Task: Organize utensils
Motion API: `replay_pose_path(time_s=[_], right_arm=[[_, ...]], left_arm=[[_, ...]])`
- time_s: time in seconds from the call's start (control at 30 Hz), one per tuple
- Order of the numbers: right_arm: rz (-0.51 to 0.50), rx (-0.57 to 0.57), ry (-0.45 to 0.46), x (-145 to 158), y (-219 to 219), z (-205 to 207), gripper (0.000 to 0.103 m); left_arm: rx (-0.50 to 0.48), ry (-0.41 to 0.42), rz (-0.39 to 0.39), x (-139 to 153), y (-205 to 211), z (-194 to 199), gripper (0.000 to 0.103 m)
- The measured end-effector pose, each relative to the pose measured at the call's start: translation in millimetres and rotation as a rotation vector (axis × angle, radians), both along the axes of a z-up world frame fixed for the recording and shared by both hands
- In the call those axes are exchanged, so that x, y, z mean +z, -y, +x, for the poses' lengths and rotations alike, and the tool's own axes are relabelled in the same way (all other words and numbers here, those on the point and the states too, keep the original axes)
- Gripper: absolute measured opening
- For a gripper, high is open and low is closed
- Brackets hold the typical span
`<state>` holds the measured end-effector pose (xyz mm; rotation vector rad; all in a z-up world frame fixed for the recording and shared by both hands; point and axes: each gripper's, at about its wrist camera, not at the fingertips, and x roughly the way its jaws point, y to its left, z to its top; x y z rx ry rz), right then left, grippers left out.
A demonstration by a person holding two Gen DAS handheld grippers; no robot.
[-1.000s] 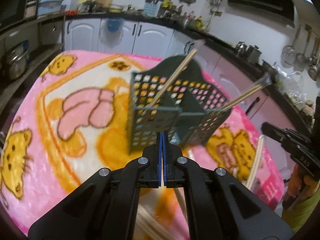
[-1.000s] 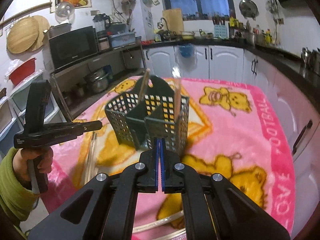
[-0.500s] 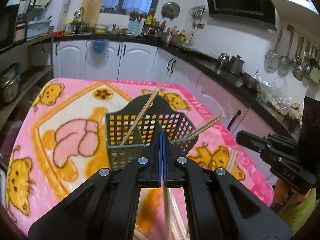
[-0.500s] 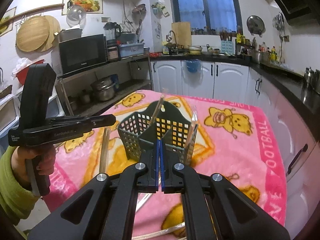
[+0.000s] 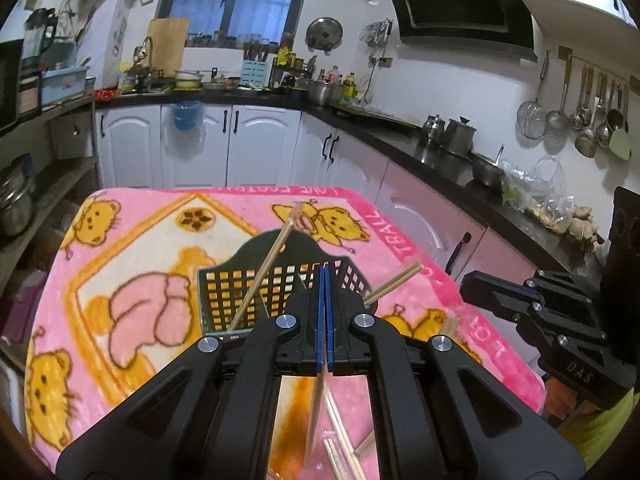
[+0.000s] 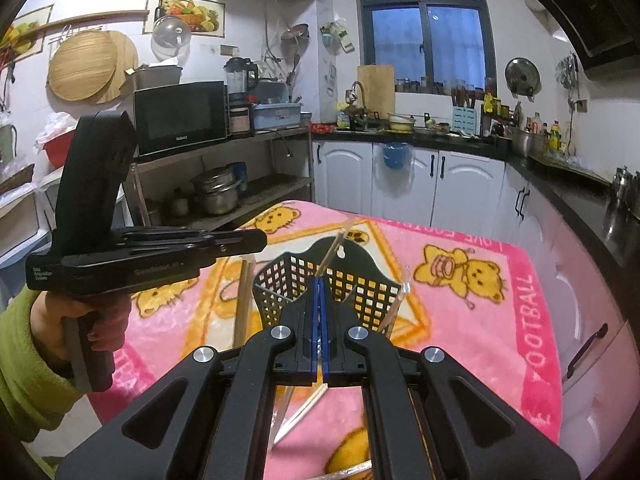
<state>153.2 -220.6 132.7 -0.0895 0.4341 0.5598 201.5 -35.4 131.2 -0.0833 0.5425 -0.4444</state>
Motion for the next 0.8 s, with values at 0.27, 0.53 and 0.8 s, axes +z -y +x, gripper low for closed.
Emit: replay_pose_path(time_s=[0.27, 0.53, 0.8], right_arm=[[-0.008, 0.009, 0.031, 10, -5, 2, 0.001], [0.006, 0.008, 0.065, 24, -6, 2, 0.001], [0.013, 0.028, 0.106, 41, -13, 3, 0.001]], left_arm=[[-0.011, 0.04, 0.015, 19, 5, 3, 0.0], [-0.027, 0.074, 0.003, 35, 7, 6, 0.0], [-0.034, 0.116, -0.01, 57, 5, 9, 0.0]])
